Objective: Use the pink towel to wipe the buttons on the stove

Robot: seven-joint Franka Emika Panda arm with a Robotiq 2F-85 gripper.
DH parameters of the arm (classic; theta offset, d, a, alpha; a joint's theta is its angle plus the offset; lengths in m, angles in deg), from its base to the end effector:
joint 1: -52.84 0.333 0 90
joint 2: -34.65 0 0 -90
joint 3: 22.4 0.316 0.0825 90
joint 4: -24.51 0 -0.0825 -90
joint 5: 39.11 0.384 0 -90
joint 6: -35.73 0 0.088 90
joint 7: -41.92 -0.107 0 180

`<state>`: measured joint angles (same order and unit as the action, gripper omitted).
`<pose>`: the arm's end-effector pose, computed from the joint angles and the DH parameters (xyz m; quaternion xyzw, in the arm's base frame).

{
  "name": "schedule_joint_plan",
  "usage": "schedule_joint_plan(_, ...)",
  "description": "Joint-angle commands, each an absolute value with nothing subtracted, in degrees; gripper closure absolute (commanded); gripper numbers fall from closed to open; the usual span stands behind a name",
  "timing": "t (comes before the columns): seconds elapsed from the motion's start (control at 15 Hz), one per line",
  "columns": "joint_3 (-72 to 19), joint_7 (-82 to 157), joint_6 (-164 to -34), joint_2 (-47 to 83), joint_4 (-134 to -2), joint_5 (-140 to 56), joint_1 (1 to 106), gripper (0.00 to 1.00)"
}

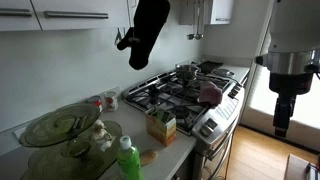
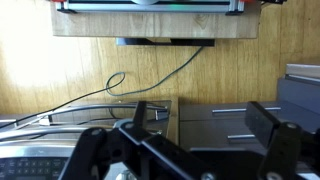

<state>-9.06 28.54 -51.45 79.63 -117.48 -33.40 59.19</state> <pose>0.2744 0.1221 0.5215 0.9952 0.0119 -0.0809 0.0539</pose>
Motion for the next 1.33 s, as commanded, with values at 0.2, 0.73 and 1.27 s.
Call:
schedule_joint_plan(0.2, -9.15, 28.49, -51.37, 79.58, -117.38, -33.47, 59.28, 0.00)
schedule_joint_plan(0.73, -15.84, 26.13, -65.29, 76.01, -116.92, -44.70, 47.92, 0.00)
schedule_joint_plan(1.27, -19.19, 16.95, -98.74, 62.15, -115.51, -57.31, 36.82, 0.00)
